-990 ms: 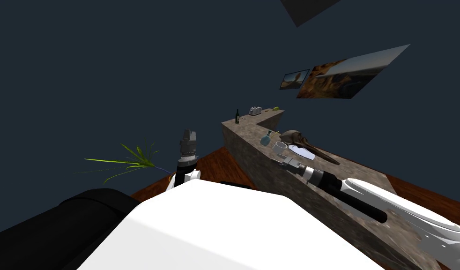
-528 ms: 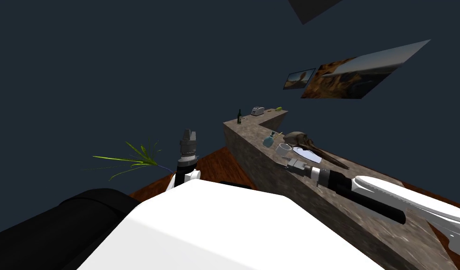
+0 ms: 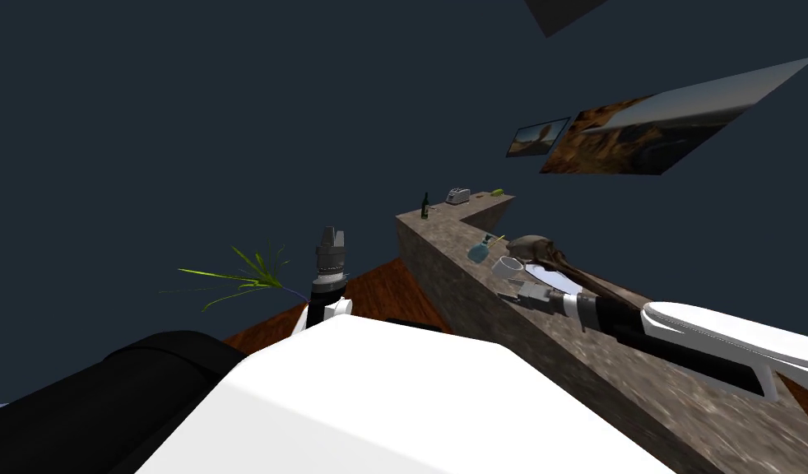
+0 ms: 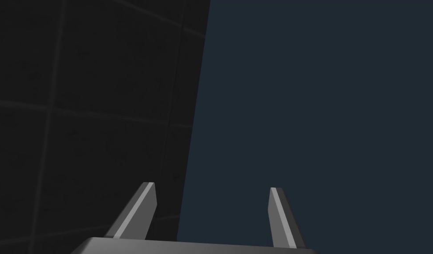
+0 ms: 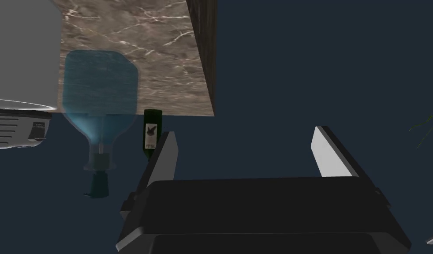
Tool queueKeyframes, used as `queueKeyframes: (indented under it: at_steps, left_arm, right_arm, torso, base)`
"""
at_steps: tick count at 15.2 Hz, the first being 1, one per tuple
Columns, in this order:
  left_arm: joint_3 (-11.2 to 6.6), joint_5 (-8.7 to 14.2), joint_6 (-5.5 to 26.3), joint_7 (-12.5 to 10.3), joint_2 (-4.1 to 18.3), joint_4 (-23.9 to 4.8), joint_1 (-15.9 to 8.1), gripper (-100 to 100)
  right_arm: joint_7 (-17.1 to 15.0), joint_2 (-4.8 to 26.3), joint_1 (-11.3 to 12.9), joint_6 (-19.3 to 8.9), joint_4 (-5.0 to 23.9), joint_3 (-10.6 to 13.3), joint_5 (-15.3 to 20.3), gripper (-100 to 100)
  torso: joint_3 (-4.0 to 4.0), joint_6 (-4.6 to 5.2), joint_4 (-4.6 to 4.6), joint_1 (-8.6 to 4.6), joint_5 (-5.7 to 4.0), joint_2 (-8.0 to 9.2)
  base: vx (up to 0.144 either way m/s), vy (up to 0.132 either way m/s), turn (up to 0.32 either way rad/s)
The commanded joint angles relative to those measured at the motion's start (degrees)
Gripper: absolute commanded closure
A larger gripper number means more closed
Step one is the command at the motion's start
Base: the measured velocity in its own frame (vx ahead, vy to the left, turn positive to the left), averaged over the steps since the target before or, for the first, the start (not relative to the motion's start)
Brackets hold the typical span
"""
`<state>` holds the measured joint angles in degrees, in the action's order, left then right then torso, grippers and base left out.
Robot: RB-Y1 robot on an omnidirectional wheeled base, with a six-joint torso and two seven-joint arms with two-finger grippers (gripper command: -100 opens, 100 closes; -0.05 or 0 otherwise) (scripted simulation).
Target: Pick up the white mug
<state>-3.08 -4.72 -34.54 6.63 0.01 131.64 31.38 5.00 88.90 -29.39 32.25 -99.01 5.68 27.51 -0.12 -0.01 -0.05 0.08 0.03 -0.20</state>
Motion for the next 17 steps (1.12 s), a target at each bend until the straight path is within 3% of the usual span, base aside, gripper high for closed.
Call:
queueKeyframes:
  at_steps: [1, 8, 17]
  left_arm:
    - [0.0, 0.0, 0.0, 0.0, 0.0, 0.0, 0.0, 0]
    - [0.0, 0.0, 0.0, 0.0, 0.0, 0.0, 0.0, 0]
    - [0.0, 0.0, 0.0, 0.0, 0.0, 0.0, 0.01, 0]
  right_arm:
    - [0.05, 2.86, -0.25, 0.21, 1.82, 0.92, 1.38, -100]
    - [0.24, 10.6, -1.3, 0.75, 4.43, 2.22, 3.46, -100]
    - [0.65, 21.74, -4.77, 2.45, 8.55, 6.24, 7.75, -100]
  torso:
    - [0.0, 0.0, 0.0, 0.0, 0.0, 0.0]
    - [-0.09, -0.02, -0.04, -0.07, -0.01, -0.16]
    - [-0.21, -0.02, -0.09, -0.09, -0.02, -0.36]
  base:
    - [0.047, 0.008, 0.106]
    - [0.065, 0.002, 0.08]
    - [0.107, -0.014, 0.097]
